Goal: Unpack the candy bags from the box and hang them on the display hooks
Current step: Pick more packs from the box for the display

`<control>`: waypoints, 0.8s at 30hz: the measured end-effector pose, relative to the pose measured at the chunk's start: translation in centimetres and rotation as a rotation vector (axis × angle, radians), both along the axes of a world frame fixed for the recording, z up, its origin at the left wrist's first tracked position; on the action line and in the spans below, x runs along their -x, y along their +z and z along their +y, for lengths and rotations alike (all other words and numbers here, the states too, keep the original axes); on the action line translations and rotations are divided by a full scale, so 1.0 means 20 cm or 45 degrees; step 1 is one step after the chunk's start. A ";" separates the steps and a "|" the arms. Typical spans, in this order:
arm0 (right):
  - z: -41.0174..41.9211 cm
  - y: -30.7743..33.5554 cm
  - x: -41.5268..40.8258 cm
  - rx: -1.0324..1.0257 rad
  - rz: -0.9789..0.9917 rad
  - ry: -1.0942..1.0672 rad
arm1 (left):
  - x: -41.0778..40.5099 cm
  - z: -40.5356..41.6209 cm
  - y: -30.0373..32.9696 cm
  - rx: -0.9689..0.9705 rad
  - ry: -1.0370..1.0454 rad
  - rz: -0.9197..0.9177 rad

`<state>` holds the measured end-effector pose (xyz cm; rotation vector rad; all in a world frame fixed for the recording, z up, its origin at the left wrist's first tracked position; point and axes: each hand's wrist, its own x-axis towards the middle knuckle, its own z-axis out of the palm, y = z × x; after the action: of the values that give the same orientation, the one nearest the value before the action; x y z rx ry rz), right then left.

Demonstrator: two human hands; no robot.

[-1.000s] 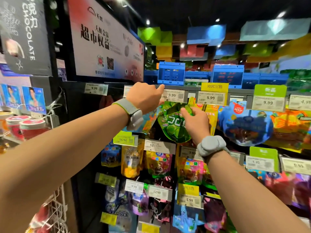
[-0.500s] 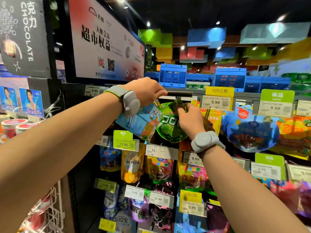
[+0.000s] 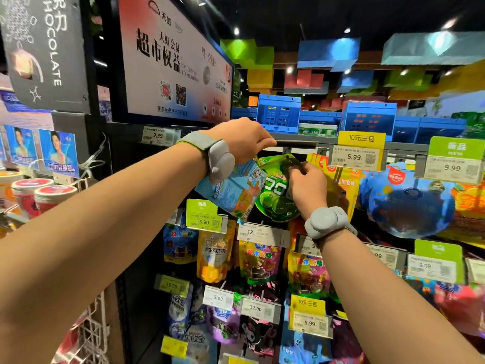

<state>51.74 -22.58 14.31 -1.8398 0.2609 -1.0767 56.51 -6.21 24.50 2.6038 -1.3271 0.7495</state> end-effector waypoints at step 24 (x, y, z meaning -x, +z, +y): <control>-0.08 0.02 -0.11 0.100 0.231 -0.199 | 0.07 0.01 -0.01 -0.050 0.094 -0.122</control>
<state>54.02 -24.24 14.69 -2.0176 0.4816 -1.0382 55.08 -5.94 24.27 2.6921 -1.2890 0.8789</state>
